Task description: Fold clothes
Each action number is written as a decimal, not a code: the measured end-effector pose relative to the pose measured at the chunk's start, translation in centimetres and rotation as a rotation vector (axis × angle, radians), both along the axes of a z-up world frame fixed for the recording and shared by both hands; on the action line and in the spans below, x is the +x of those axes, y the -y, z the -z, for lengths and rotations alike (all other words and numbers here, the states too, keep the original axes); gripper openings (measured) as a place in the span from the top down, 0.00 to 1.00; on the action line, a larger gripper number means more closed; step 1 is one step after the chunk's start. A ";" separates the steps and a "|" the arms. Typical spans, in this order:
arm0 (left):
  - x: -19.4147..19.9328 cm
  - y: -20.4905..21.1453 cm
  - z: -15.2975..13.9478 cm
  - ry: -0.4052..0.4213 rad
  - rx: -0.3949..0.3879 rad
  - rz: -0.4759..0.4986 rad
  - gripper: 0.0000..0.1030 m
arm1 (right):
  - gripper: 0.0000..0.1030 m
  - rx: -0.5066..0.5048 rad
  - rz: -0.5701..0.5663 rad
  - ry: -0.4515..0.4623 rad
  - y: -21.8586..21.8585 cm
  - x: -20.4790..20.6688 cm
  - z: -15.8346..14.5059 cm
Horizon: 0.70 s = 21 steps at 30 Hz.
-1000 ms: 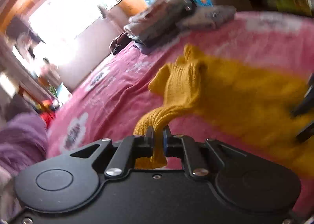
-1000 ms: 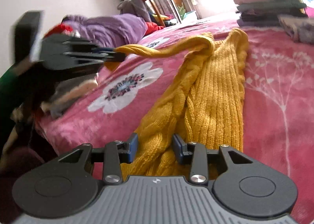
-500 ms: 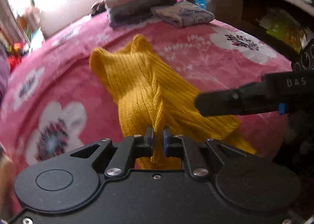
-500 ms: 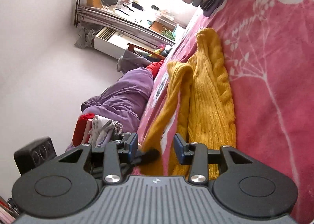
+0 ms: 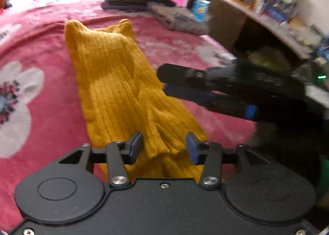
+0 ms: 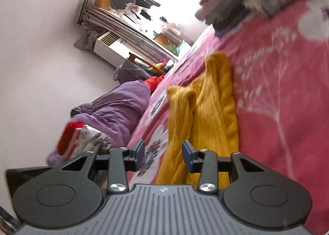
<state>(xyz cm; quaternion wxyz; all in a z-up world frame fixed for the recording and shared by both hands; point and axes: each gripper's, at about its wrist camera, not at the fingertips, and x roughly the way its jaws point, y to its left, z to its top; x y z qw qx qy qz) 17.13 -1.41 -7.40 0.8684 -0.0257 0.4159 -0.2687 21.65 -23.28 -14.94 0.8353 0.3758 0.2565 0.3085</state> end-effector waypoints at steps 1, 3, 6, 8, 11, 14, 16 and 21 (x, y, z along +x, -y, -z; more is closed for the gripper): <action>-0.2 -0.8 -0.6 0.016 -0.024 0.007 0.58 | 0.60 -0.024 0.009 0.019 0.0 0.0 -0.3; -0.3 -2.8 -2.0 0.070 -0.069 0.007 0.58 | 0.60 -0.074 0.026 0.055 -0.2 -0.1 -0.8; 1.3 -5.6 -3.4 0.207 -0.018 -0.096 0.62 | 0.60 -0.218 0.014 0.182 -1.7 -0.8 -2.3; 3.4 -6.8 -3.6 0.275 0.006 -0.149 0.67 | 0.61 -0.283 -0.022 0.247 -3.2 -1.2 -3.0; 7.0 -7.4 -3.2 0.360 0.004 -0.152 0.67 | 0.61 -0.419 -0.120 0.318 -6.5 -1.4 -3.1; 11.0 -5.9 -2.1 0.431 0.059 -0.103 0.67 | 0.61 -0.552 -0.193 0.386 -9.4 -1.3 -2.9; 13.6 -5.2 -1.0 0.463 0.050 -0.071 0.67 | 0.61 -0.622 -0.225 0.403 -10.5 -1.0 -2.5; 20.5 -4.9 4.1 0.387 0.123 -0.055 0.66 | 0.62 -0.717 -0.292 0.302 -10.9 0.8 -1.3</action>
